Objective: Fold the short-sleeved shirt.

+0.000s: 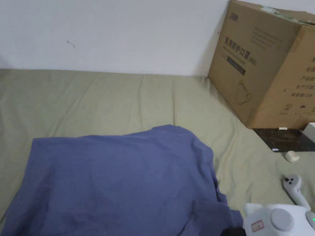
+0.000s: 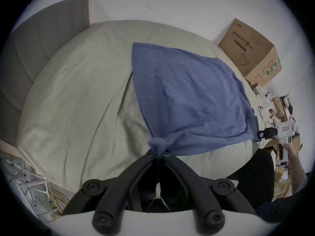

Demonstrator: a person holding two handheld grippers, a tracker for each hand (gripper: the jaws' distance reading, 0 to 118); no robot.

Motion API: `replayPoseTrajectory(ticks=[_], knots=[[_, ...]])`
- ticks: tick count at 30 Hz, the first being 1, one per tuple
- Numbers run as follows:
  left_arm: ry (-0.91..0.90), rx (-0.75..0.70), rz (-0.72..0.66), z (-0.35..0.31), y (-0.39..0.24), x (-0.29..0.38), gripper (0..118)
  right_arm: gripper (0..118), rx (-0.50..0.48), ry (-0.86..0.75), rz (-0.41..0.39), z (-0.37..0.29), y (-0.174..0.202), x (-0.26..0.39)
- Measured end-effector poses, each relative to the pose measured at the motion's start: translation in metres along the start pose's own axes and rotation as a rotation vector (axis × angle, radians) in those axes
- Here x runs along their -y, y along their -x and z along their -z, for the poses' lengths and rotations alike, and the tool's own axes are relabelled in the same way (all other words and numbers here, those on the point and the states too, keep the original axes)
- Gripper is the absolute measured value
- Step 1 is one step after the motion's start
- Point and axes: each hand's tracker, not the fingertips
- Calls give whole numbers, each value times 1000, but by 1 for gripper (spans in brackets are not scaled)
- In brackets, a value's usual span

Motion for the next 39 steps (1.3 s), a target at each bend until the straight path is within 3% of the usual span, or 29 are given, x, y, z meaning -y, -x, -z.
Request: replayPoseTrajectory(ticks=[1,4,5,11,13,18,21,28,32,37,38,39], knots=[[3,-2,2,0,-1,-2,1,91,-16,18,-14,5,5,2],[11,0,-15,0,1,-3,1,27,-21,5,-48,-4,10,5],[12,0,-22,0,1,-4,1,12,64,-48,-80,-14,17,10],[18,-25,8,1,-4,-5,1,8,5,-94,-71,-39,10,19],[18,-18,0,4,1,-4,1,8,-72,-113,-28,-47,8,21],[7,-23,-17,6,6,-9,1,7,-43,-172,-66,-67,18,15],[-11,-25,-15,3,10,-18,1,7,-78,-205,-44,-81,17,3],[-41,18,-68,18,26,-78,1,7,-205,-238,97,-93,13,-77],[-29,24,-67,58,34,-126,1,7,-169,-213,73,-67,27,-144],[21,8,-116,113,45,-165,1,8,-143,-193,121,-16,39,-202],[29,7,-118,121,45,-168,4,12,-138,-190,140,-9,40,-208],[35,7,-119,129,46,-170,16,25,-124,-207,174,-2,41,-210]])
